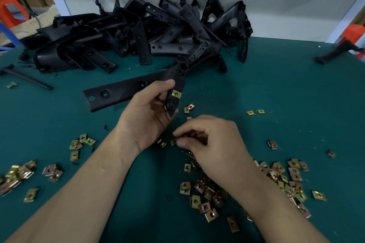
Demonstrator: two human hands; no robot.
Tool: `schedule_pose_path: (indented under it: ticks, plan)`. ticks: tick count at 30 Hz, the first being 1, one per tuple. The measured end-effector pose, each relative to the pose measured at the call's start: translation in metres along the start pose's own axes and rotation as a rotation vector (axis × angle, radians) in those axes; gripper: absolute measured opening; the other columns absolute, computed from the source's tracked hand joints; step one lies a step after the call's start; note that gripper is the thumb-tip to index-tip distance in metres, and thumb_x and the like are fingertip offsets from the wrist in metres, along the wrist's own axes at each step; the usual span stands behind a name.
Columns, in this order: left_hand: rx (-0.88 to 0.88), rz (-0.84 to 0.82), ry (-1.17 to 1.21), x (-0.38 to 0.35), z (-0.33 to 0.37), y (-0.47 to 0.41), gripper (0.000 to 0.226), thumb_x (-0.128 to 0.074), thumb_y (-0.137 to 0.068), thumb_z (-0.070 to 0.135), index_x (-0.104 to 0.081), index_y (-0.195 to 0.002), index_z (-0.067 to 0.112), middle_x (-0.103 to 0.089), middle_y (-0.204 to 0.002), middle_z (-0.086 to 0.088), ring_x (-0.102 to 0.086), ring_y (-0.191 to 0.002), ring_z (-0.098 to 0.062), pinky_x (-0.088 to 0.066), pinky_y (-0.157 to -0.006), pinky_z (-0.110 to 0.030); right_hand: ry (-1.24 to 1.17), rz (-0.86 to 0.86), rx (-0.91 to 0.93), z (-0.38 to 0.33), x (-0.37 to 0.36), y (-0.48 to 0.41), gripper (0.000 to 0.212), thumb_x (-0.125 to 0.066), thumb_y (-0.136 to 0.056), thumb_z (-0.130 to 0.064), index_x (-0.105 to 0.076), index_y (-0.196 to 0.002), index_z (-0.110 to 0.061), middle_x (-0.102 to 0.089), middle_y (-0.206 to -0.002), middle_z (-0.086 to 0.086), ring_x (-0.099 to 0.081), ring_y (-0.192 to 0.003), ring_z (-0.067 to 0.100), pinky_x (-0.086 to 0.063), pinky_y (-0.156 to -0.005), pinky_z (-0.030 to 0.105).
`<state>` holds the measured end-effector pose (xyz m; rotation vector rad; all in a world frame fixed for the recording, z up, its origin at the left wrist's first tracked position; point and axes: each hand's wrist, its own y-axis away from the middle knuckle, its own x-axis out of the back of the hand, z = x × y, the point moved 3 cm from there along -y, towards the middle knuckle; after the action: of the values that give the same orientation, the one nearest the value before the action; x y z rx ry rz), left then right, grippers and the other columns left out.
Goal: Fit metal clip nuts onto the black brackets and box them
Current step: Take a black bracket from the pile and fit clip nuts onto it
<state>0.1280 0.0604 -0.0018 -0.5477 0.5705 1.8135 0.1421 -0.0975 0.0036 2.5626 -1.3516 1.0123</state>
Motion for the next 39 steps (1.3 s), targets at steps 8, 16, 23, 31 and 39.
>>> schedule_pose_path:
  ticks: [8,16,23,31,39]
  plan:
    - [0.006,-0.023,0.007,0.002,0.001,-0.001,0.011,-0.079,-0.074,0.019,-0.071,-0.081,0.016,-0.065,-0.083,-0.001,-0.064,-0.063,-0.011,-0.053,-0.055,-0.020,-0.120,0.064,-0.077,0.002,0.006,-0.003,0.021,-0.074,-0.089,-0.008,-0.081,-0.091,-0.028,-0.075,-0.082,-0.020,-0.069,-0.084,-0.003,-0.051,-0.077,0.011]
    - [0.018,-0.020,-0.041,0.001,-0.001,-0.001,0.008,-0.075,-0.079,0.021,-0.072,-0.071,0.021,-0.062,-0.077,0.002,-0.059,-0.065,-0.009,-0.051,-0.056,-0.019,-0.146,0.038,-0.119,0.001,0.005,-0.001,0.022,-0.073,-0.089,-0.005,-0.079,-0.089,-0.026,-0.074,-0.080,-0.012,-0.070,-0.082,0.003,-0.054,-0.075,0.015]
    - [0.048,-0.106,-0.103,-0.002,-0.003,0.002,0.010,-0.075,-0.080,0.020,-0.073,-0.070,0.021,-0.067,-0.071,0.005,-0.063,-0.061,-0.008,-0.052,-0.056,-0.019,-0.484,0.212,-0.211,0.004,0.016,-0.005,0.013,-0.077,-0.086,-0.006,-0.079,-0.088,-0.018,-0.077,-0.080,-0.002,-0.073,-0.076,0.009,-0.055,-0.069,0.017]
    - [0.135,-0.222,-0.149,-0.005,-0.007,0.008,0.013,-0.073,-0.081,0.020,-0.082,-0.090,0.015,-0.077,-0.091,-0.002,-0.072,-0.077,-0.012,-0.057,-0.065,-0.022,-0.800,0.290,-0.362,0.005,0.020,-0.008,0.021,-0.071,-0.090,0.000,-0.079,-0.089,-0.019,-0.079,-0.086,0.003,-0.075,-0.081,0.014,-0.057,-0.073,0.020]
    - [0.152,-0.256,-0.216,-0.004,-0.009,0.008,0.034,-0.077,-0.075,0.028,-0.080,-0.105,0.013,-0.077,-0.104,-0.007,-0.072,-0.091,-0.019,-0.058,-0.084,-0.029,-1.039,0.208,-0.364,0.002,0.022,-0.009,0.024,-0.076,-0.070,-0.016,-0.080,-0.093,-0.013,-0.076,-0.090,0.007,-0.070,-0.077,0.011,-0.055,-0.070,0.018]
